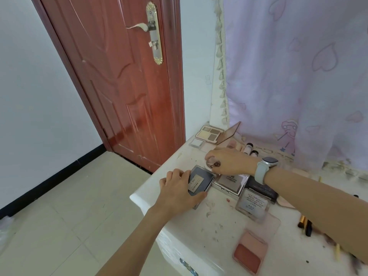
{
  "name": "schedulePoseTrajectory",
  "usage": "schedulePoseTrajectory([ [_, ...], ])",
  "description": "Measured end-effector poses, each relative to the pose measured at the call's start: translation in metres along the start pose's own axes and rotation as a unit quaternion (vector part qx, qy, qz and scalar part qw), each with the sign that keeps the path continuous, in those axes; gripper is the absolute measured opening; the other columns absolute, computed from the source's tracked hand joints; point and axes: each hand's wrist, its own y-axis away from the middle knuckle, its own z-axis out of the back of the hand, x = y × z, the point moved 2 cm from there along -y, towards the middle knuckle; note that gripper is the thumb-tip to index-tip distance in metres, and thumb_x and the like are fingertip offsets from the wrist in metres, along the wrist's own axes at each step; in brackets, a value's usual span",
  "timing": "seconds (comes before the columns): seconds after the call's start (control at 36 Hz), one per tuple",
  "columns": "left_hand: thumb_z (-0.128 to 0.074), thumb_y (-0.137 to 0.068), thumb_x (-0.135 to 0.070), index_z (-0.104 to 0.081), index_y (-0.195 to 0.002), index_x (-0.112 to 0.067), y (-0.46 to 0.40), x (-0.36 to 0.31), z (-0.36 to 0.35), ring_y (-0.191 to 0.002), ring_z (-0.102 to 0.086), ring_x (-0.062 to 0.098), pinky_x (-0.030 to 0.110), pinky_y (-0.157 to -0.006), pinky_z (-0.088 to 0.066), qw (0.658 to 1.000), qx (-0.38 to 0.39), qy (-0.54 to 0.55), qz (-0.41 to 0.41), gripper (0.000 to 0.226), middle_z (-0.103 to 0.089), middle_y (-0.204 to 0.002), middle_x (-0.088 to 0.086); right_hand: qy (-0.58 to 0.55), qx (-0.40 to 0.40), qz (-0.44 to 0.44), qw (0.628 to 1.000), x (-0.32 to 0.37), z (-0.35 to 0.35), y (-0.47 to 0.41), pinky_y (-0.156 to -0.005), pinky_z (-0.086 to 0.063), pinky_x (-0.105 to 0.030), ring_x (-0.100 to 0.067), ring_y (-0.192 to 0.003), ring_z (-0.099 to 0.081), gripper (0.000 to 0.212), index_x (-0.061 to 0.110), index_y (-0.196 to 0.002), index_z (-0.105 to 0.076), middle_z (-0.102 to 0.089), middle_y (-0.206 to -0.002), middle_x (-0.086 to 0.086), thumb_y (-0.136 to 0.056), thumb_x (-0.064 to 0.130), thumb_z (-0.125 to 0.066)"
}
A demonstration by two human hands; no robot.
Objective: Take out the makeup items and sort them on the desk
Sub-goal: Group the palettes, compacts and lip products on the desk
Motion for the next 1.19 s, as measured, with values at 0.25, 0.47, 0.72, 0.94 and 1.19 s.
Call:
schedulePoseTrajectory([
  [0.25, -0.051, -0.083, -0.064, -0.033, -0.138, -0.024, 0.015, -0.008, 0.002, -0.119, -0.032, 0.017, 0.034, -0.102, -0.024, 1.000, 0.011, 0.019, 0.004, 0.070, -0.037, -0.126, 0.000, -0.032, 0.002, 0.016, 0.999, 0.002, -0.001, 0.012, -0.096, -0.040, -0.031, -0.019, -0.118, -0.046, 0.056, 0.024, -0.141, -0.037, -0.041, -0.134, -0.003, -0.088, 0.026, -0.055],
  [0.47, -0.070, -0.080, -0.040, -0.029, -0.146, -0.021, 0.010, -0.012, 0.028, -0.127, -0.032, 0.010, 0.030, -0.106, -0.034, 0.952, -0.155, 0.257, -0.055, 0.079, -0.037, -0.137, -0.006, -0.457, -0.042, -0.040, 0.888, 0.023, 0.028, 0.030, -0.086, -0.053, -0.030, -0.016, -0.085, -0.066, 0.029, 0.017, -0.119, -0.057, -0.065, -0.112, -0.008, -0.090, 0.022, -0.059],
  [0.72, -0.076, -0.076, -0.028, -0.052, -0.132, -0.022, 0.013, -0.029, 0.040, -0.107, -0.048, 0.006, 0.014, -0.093, -0.039, 0.920, -0.228, 0.303, -0.097, 0.062, -0.053, -0.117, -0.012, -0.564, 0.000, -0.012, 0.826, 0.039, 0.028, 0.043, -0.066, -0.045, -0.023, -0.014, -0.070, -0.059, 0.024, 0.007, -0.101, -0.067, -0.067, -0.087, -0.012, -0.094, 0.026, -0.053],
  [0.94, -0.073, -0.081, -0.026, -0.053, -0.126, -0.033, 0.015, -0.029, 0.032, -0.096, -0.058, 0.003, 0.005, -0.078, -0.042, 0.916, -0.196, 0.341, -0.078, 0.050, -0.057, -0.106, -0.023, -0.510, 0.010, -0.005, 0.860, 0.037, 0.030, 0.047, -0.084, -0.054, -0.024, -0.013, -0.096, -0.064, 0.021, 0.015, -0.110, -0.063, -0.067, -0.111, -0.006, -0.089, 0.013, -0.059],
  [1.19, -0.076, -0.074, -0.033, -0.053, -0.131, -0.026, 0.012, -0.025, 0.032, -0.091, -0.053, 0.005, 0.000, -0.071, -0.036, 0.928, -0.214, 0.296, -0.069, 0.062, -0.054, -0.111, -0.015, -0.533, 0.020, -0.021, 0.846, 0.034, 0.030, 0.047, -0.091, -0.053, -0.041, -0.023, -0.094, -0.068, 0.042, 0.008, -0.109, -0.065, -0.069, -0.105, -0.012, -0.090, 0.044, -0.056],
])
